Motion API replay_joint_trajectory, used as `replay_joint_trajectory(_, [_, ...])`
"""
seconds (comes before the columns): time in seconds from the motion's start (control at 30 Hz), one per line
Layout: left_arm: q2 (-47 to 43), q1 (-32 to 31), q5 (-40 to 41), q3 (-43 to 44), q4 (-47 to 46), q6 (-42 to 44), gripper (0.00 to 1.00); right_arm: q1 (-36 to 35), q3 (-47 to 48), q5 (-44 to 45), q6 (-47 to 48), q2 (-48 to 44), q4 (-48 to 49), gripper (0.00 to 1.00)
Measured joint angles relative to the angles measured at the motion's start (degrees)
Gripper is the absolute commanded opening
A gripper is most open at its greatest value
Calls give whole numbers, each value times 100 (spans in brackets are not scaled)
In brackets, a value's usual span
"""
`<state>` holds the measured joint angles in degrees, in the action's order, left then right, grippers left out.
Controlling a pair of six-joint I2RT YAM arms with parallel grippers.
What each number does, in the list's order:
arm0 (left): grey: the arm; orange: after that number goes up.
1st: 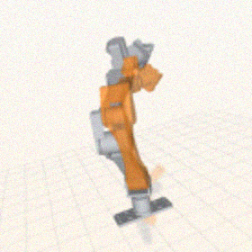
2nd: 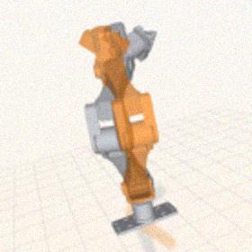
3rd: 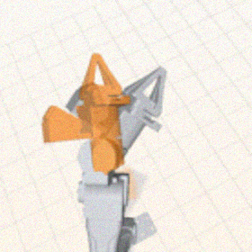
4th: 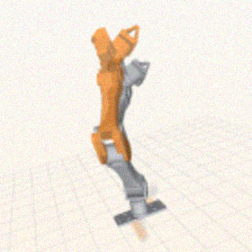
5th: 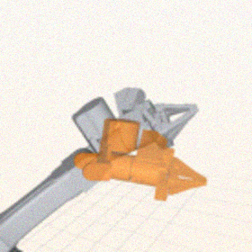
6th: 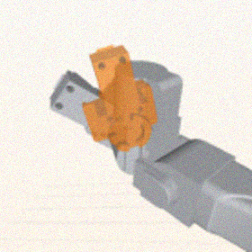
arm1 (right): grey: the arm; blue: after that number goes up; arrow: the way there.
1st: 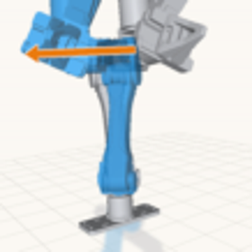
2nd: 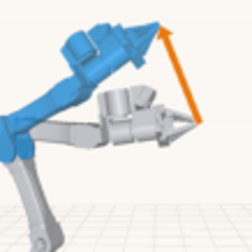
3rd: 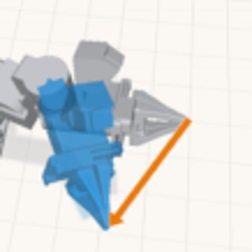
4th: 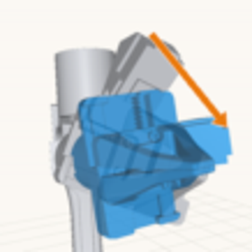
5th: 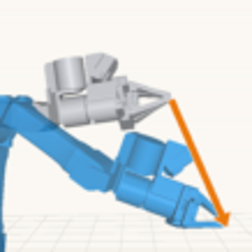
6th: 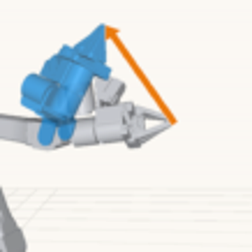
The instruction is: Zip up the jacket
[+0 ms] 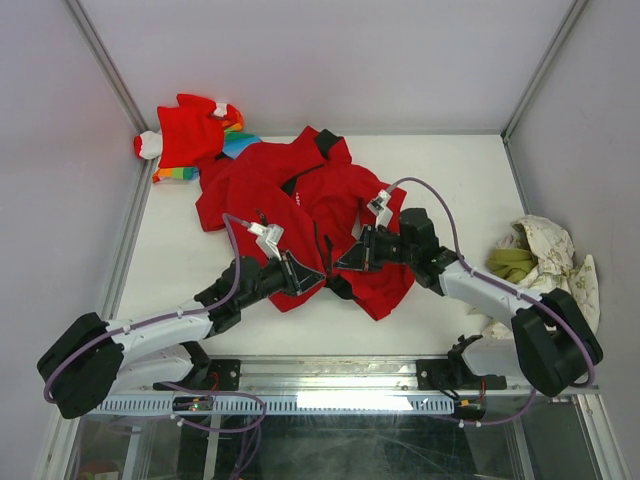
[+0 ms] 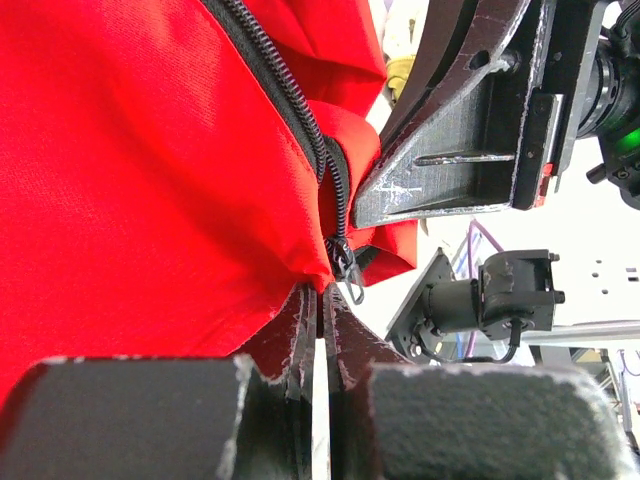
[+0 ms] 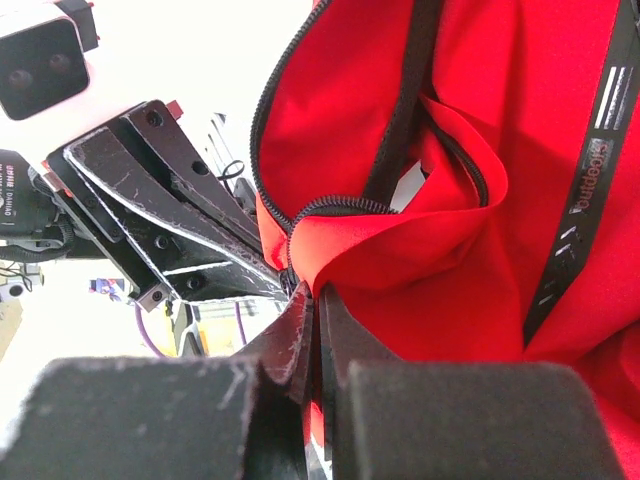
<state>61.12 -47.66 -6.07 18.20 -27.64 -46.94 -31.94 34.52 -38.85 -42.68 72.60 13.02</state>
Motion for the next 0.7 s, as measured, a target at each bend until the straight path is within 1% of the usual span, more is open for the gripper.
replay_joint_trajectory(0.07, [17,-2,0,31,48,7,0,0,33,-26,83,35,-24,0])
replay_joint_trajectory(0.1, [17,-2,4,39,63,7,2,0,55,-46,118,50,-28,0])
replay_joint_trajectory(0.13, [13,-2,9,42,76,7,5,0,66,-68,155,59,-26,0])
replay_joint_trajectory(0.2, [-42,-2,44,42,142,-2,17,-2,74,-111,240,61,-28,0])
replay_joint_trajectory(0.3, [-216,-4,114,42,282,-37,27,-7,85,-131,352,59,-11,0])
replay_joint_trajectory(0.33, [-273,-2,127,42,304,-61,32,-7,87,-131,382,57,2,0])
replay_joint_trajectory(0.43, [-380,15,136,37,273,-188,38,-7,87,-153,463,37,4,0])
replay_joint_trajectory(0.7, [-343,275,107,-76,-103,-625,40,-35,87,-240,535,-63,24,0])
